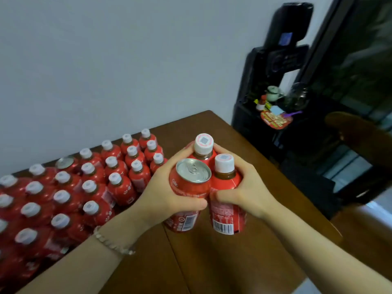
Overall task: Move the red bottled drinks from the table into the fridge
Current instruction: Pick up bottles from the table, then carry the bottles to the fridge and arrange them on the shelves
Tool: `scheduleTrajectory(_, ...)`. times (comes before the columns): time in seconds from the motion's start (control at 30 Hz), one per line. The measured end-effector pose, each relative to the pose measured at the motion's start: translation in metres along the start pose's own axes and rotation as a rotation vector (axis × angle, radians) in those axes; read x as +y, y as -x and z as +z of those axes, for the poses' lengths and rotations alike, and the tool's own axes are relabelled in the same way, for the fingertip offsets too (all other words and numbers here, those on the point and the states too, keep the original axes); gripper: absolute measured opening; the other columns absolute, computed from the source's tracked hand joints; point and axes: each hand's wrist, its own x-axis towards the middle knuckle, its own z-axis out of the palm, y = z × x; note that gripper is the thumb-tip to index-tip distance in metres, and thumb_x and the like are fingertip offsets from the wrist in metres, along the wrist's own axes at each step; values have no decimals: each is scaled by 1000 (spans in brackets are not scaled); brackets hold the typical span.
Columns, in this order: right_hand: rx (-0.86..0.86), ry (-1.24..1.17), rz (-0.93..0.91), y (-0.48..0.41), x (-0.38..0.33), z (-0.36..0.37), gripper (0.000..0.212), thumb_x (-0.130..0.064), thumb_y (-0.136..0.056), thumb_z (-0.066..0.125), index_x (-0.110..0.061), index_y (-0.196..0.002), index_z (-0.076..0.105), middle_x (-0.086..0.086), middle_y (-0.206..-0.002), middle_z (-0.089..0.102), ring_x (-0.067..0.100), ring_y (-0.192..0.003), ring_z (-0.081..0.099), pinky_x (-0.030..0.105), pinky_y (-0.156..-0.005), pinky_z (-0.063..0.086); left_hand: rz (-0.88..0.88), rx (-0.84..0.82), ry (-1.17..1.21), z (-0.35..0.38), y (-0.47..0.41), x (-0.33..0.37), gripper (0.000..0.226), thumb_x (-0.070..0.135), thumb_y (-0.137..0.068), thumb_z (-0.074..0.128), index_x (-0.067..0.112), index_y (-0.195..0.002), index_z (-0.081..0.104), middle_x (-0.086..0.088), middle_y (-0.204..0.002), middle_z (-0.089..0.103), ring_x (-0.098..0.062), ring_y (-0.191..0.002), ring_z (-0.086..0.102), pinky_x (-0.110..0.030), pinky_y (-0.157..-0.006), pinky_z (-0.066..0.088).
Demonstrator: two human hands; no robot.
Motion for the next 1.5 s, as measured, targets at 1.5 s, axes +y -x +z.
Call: scheduleTrajectory(1.5, 2308, 488, 393, 1118, -130, -444, 86, -27, -37, 74, -50, -117, 53, -17, -105, 70, 7, -96, 67, 29, -81, 53, 502, -2111, 473, 1235, 318, 338, 90, 15, -42, 81, 34, -124, 49, 16, -110, 69, -3, -105, 64, -13, -80, 49)
